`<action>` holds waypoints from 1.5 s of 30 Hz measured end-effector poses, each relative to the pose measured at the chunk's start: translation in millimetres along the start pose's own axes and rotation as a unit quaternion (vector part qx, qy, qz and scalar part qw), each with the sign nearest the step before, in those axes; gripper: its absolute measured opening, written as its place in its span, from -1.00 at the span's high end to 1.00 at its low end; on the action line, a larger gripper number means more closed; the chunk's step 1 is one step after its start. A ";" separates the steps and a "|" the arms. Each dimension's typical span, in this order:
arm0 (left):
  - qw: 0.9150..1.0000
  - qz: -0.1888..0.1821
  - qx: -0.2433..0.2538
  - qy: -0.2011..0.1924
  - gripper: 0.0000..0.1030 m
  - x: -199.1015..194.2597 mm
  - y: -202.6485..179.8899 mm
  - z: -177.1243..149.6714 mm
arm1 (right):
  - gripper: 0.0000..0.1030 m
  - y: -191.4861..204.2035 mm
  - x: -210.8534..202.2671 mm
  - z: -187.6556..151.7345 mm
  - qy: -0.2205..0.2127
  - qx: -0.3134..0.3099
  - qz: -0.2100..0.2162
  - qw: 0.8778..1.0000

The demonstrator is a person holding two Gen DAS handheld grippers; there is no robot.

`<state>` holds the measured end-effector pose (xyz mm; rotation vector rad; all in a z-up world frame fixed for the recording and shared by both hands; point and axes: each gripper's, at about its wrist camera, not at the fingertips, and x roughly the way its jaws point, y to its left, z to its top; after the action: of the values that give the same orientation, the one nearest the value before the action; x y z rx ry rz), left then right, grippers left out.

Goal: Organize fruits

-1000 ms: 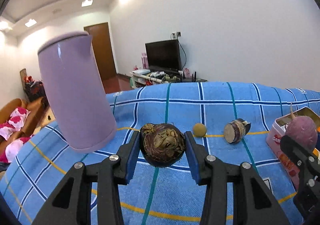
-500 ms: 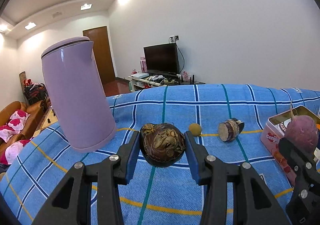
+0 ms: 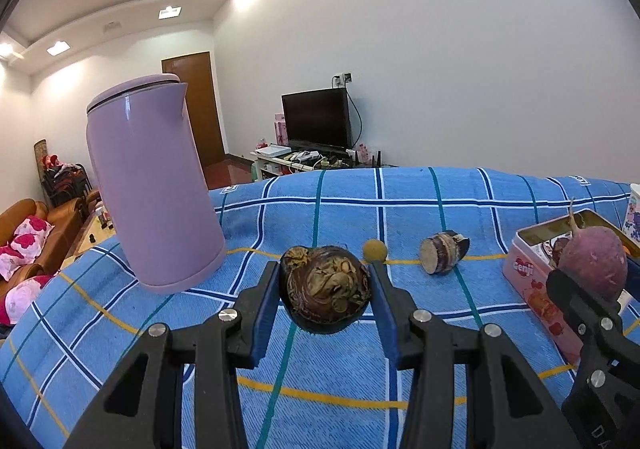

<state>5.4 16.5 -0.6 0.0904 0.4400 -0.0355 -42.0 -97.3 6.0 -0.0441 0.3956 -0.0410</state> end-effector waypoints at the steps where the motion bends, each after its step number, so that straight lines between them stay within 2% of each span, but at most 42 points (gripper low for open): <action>1: 1.000 -0.001 -0.001 0.000 0.11 -1.1 -0.2 -0.4 | -0.07 -0.4 -1.1 -0.4 -0.001 -0.001 0.000 1.000; 29: 1.000 -0.019 0.016 0.005 0.11 -13.9 -19.6 -5.1 | -0.07 -27.7 -20.8 -7.7 -0.009 -0.012 -0.011 1.000; 45: 0.999 -0.038 0.031 0.011 0.11 -18.5 -43.6 -6.5 | -0.07 -57.8 -31.4 -11.0 -0.018 -0.007 -0.029 0.999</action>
<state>-16.5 -26.0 -2.0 0.1351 0.4649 -0.1233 -77.0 -153.9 10.9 -0.0710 0.3596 -0.0944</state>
